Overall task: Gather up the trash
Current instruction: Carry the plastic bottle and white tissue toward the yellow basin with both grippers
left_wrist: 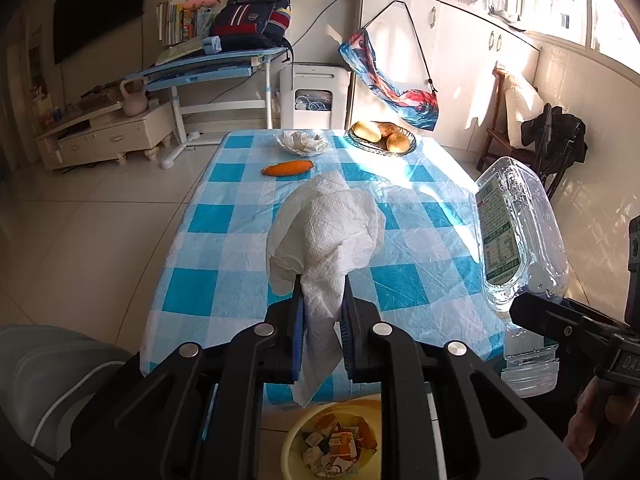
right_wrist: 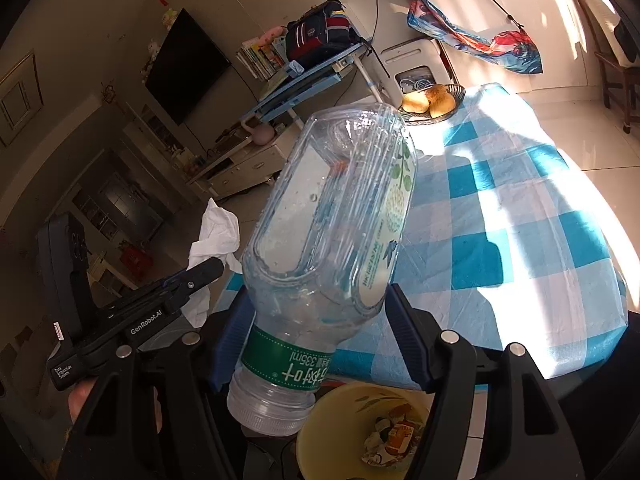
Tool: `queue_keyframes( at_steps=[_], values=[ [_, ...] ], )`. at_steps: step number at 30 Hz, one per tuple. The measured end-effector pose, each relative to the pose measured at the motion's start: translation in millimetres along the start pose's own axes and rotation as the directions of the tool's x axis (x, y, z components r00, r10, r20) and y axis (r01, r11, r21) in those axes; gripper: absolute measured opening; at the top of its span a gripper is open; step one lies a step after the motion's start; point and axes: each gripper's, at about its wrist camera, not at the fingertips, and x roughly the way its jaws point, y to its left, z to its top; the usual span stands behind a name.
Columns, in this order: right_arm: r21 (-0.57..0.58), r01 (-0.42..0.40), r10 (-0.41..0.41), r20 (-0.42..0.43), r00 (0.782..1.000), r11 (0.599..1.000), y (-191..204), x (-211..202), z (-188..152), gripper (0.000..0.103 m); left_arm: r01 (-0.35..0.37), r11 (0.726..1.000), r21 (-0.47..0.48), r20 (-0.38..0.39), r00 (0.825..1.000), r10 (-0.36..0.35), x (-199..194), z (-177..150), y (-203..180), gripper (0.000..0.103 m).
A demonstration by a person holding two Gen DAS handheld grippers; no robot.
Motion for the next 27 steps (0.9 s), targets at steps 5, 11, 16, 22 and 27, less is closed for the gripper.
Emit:
queue_keyframes(
  at_steps=[5,11,16,22,27],
  values=[
    [-0.035,-0.005,0.004,-0.010,1.000,0.999,5.9,-1.8,-3.3,0.065,-0.004,1.000,0.006,0.011,1.000,0.004,-8.2,-0.1,-0.5,0.015],
    [-0.081,-0.010,0.007,-0.034,0.999,0.997,14.1,-4.9,-13.6,0.065,-0.007,1.000,0.010,0.026,1.000,0.007,-18.5,-0.2,-2.1,0.015],
    [-0.120,-0.020,0.012,-0.063,0.998,0.993,22.4,-7.7,-24.2,0.065,-0.006,1.000,0.013,0.034,0.999,0.006,-28.2,-4.1,-3.3,0.015],
    [-0.170,-0.033,0.015,-0.106,0.994,0.985,33.9,-8.8,-38.3,0.065,-0.005,1.000,0.020,0.038,0.999,0.005,-41.2,-12.1,-5.3,0.015],
    [-0.195,-0.036,0.007,-0.148,0.989,0.980,38.1,-7.9,-52.2,0.065,-0.004,1.000,0.028,0.038,0.999,0.003,-50.3,-18.2,-6.0,0.015]
  ],
)
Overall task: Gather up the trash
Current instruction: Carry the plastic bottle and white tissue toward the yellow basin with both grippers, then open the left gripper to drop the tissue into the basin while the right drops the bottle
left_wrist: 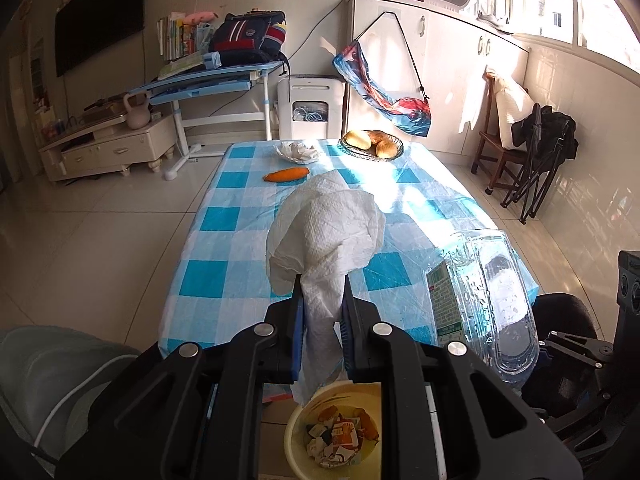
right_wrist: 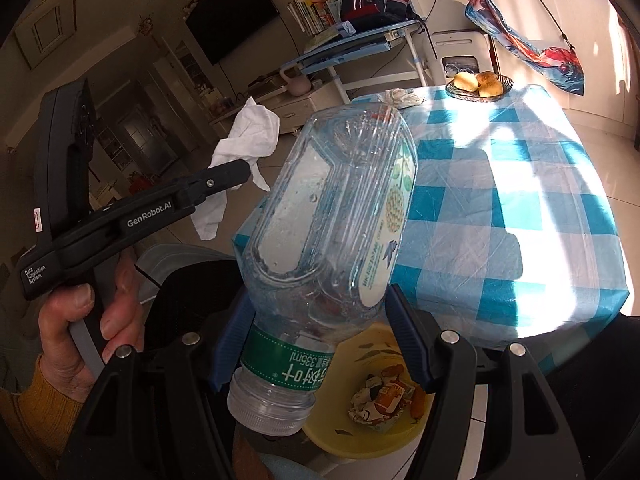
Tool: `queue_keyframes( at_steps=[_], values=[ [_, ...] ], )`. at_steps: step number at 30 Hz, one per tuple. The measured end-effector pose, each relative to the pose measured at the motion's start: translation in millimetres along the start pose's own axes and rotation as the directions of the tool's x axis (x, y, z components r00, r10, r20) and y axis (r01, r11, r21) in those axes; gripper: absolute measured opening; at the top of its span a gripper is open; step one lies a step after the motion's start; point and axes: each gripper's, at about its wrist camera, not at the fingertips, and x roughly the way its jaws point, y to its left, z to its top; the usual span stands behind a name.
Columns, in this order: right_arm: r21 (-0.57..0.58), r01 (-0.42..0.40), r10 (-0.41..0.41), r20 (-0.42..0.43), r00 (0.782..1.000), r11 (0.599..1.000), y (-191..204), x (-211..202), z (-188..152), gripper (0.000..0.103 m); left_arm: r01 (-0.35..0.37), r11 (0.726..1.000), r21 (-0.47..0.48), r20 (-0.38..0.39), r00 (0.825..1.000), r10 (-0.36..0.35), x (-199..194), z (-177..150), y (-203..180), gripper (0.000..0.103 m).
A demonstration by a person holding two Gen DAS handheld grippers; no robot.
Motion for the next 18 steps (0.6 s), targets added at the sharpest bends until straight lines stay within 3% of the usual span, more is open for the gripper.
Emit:
queue_keyframes(
  at_steps=[18],
  values=[
    [-0.060,0.083,-0.091,-0.152,0.984,0.995,6.9,18.6,-34.8,0.066,0.061,0.998,-0.027,-0.106,0.992,-0.064,-4.7,-52.9,-3.7,0.015]
  ],
)
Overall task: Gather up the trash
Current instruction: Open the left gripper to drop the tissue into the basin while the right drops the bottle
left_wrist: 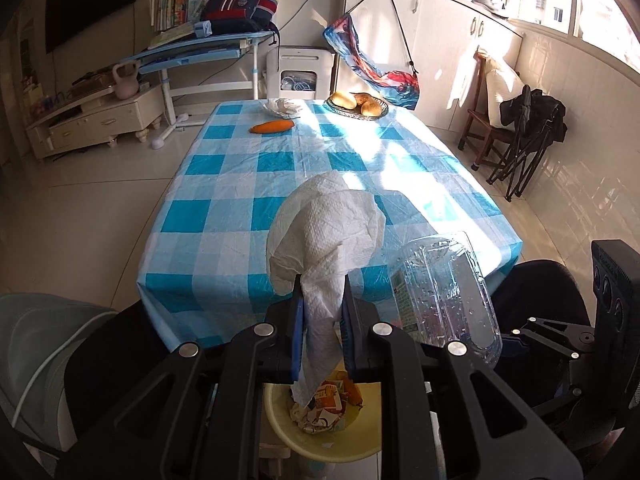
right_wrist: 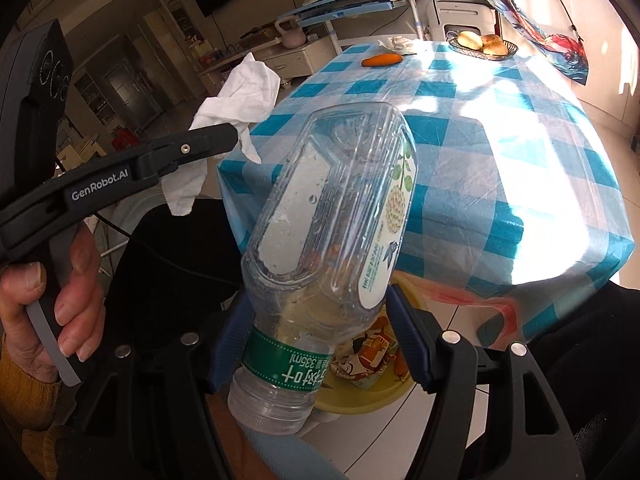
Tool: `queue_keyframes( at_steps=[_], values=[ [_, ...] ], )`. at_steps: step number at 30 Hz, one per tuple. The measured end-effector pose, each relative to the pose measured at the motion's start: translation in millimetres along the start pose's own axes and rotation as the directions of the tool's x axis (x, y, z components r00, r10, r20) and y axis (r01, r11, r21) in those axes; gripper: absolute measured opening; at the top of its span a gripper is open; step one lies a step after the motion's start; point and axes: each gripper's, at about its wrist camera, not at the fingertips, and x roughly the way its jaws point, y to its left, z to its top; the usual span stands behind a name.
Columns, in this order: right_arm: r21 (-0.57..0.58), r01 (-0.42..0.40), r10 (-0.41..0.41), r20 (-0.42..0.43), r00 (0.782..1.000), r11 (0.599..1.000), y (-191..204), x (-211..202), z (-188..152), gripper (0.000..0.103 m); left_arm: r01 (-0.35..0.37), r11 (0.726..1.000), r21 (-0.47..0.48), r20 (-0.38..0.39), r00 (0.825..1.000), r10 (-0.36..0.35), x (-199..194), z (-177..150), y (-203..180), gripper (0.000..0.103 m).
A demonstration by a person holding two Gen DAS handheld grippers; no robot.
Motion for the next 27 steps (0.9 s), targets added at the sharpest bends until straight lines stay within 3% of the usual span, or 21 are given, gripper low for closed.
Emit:
queue_keyframes(
  at_steps=[9,11,12,13,15,22,27],
  values=[
    [-0.003,0.012,-0.012,0.045,0.999,1.000,4.8,-15.9,-0.3,0.072,0.017,1.000,-0.011,-0.107,0.994,-0.019,17.2,-37.1,-1.7,0.015],
    [0.005,0.021,-0.021,0.064,0.998,1.000,4.6,-18.7,1.4,0.072,0.027,1.000,0.004,-0.132,0.991,-0.026,18.8,-40.4,-3.3,0.021],
    [0.004,0.035,-0.035,0.077,0.996,0.999,6.2,-21.9,2.4,0.072,0.022,1.000,0.012,-0.133,0.991,-0.020,18.0,-41.7,-4.5,0.032],
    [0.001,0.056,-0.056,0.091,0.994,0.998,8.7,-26.1,4.0,0.072,0.011,1.000,0.017,-0.126,0.992,-0.009,16.2,-42.7,-5.9,0.043],
    [-0.007,0.111,-0.109,0.120,0.987,0.994,14.8,-34.7,10.5,0.075,-0.002,1.000,0.019,-0.108,0.994,0.004,10.4,-43.2,-6.7,0.053],
    [-0.092,0.302,-0.281,0.187,0.941,0.949,50.0,-61.8,31.7,0.079,-0.048,0.999,-0.004,-0.039,0.998,0.048,-13.6,-34.9,2.6,0.065],
    [-0.192,0.387,-0.343,0.228,0.911,0.902,79.4,-71.2,40.3,0.082,-0.083,0.994,-0.065,0.009,0.996,0.084,-27.7,-24.2,20.7,0.070]
  ],
)
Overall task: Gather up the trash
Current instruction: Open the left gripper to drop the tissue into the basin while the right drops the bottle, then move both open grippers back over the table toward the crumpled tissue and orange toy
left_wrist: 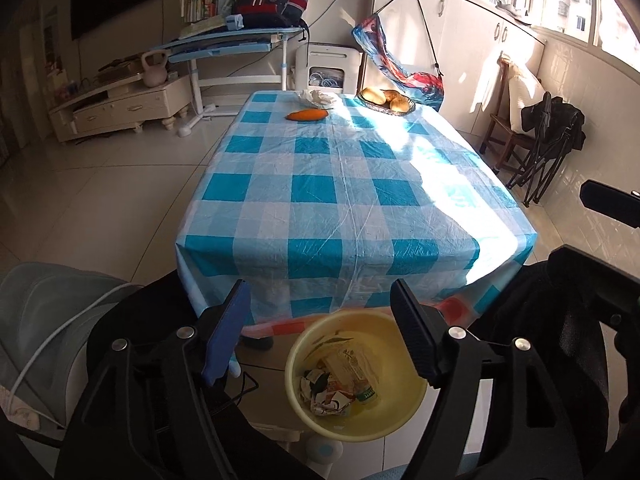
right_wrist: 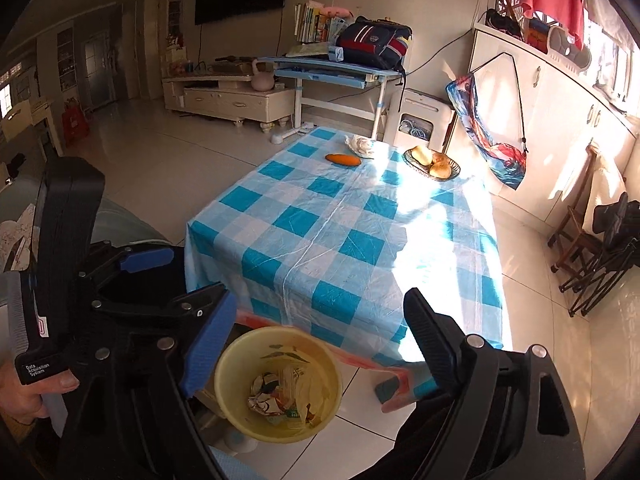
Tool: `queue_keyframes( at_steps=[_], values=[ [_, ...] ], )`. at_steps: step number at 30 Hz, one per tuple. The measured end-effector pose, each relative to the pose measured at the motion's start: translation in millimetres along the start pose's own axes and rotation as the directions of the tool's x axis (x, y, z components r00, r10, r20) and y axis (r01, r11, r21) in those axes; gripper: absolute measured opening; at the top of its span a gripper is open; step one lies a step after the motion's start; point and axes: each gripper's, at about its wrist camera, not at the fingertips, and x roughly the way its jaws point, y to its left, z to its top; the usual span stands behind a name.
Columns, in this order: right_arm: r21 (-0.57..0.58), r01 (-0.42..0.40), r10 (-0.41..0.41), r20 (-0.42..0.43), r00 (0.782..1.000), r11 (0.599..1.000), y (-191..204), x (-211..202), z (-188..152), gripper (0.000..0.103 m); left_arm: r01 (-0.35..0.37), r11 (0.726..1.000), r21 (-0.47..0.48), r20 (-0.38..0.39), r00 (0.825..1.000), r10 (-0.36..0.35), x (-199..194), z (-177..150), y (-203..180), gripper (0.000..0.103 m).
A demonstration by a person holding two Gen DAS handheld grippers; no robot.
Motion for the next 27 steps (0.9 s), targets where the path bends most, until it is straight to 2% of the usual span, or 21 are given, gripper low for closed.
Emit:
queue_keyframes(
  at_steps=[6,15,21,27],
  values=[
    [-0.114,0.076,-0.072,0.045,0.996,0.991,21.5,-13.9,9.5,0.086,-0.023,0.999,-0.037,0.024,0.999,0.024,-4.6,5.8,14.4,0.074],
    [-0.197,0.125,-0.110,0.088,0.990,0.972,40.9,-26.3,14.9,0.088,-0.025,0.999,-0.042,0.029,0.999,0.026,-4.5,4.5,16.8,0.074],
    [-0.205,0.114,-0.098,0.088,0.991,0.972,45.1,-25.0,17.4,0.088,-0.025,0.999,-0.041,0.031,0.999,0.026,-4.6,4.7,16.4,0.075],
    [-0.169,0.053,-0.042,0.069,0.997,0.984,32.6,-9.1,15.2,0.089,-0.036,0.999,-0.032,0.047,0.998,0.037,-1.5,15.9,16.1,0.075]
  ],
)
